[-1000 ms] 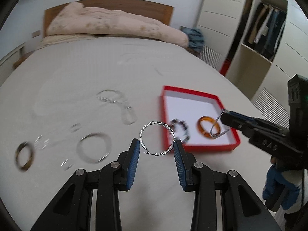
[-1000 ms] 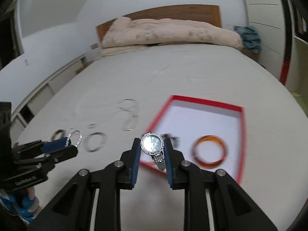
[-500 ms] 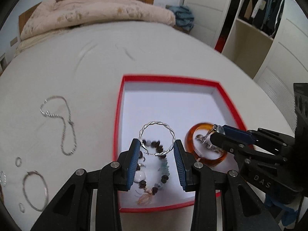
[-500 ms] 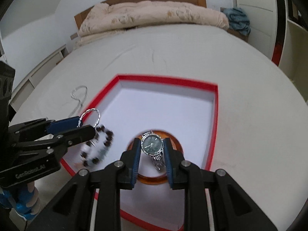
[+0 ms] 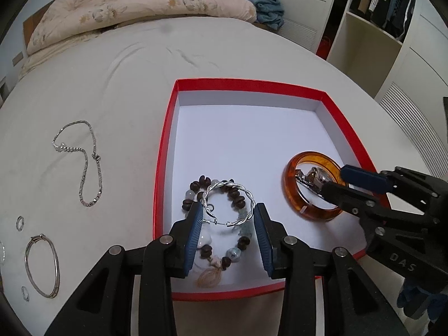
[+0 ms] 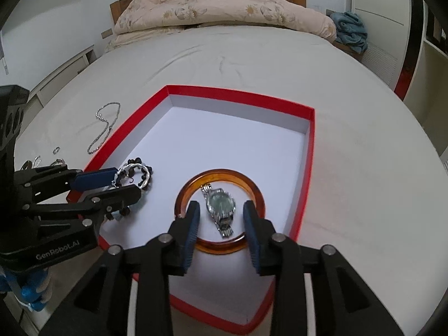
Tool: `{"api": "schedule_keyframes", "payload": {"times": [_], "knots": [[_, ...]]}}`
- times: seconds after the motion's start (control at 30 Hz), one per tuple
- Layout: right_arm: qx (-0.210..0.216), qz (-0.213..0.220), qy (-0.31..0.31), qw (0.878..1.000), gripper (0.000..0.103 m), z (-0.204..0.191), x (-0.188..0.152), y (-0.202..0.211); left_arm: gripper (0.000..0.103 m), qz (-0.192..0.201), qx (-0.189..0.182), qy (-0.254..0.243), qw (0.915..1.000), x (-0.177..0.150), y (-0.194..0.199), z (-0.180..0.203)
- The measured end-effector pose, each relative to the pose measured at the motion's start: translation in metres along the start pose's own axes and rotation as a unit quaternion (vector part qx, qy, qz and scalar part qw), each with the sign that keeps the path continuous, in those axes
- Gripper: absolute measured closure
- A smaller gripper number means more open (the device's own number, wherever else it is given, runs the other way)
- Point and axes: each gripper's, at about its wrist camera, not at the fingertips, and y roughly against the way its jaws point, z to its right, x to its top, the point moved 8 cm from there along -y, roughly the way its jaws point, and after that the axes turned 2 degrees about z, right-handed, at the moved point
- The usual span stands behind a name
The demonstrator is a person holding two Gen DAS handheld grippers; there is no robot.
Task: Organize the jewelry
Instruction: 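Place the hoop on the beaded bracelet while the right tool drops the watch in the amber bangle, then withdraw both tools from the box toward the remaining jewelry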
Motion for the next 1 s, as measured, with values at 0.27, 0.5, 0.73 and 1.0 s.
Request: {"api": "schedule_keyframes", "payload": {"times": [0.27, 0.5, 0.73, 1.0], "knots": [[-0.019, 0.011, -0.010, 1.000, 0.065, 0.008, 0.000, 0.033, 0.052, 0.000, -0.011, 0.016, 0.9998, 0.002, 0.015, -0.001], [-0.018, 0.031, -0.037, 0.999, 0.065, 0.006, -0.006, 0.083, 0.052, 0.020, -0.011, 0.026, 0.9994, -0.011, 0.066, -0.009], [0.001, 0.050, -0.052, 0.997, 0.065, -0.022, -0.016, 0.134, 0.052, 0.028, 0.015, 0.031, 0.9990, -0.037, 0.134, -0.018], [0.026, 0.078, -0.047, 0.995, 0.065, -0.075, -0.024, 0.199, 0.047, 0.053, 0.062, 0.039, 0.9959, -0.077, 0.220, -0.041]]}}
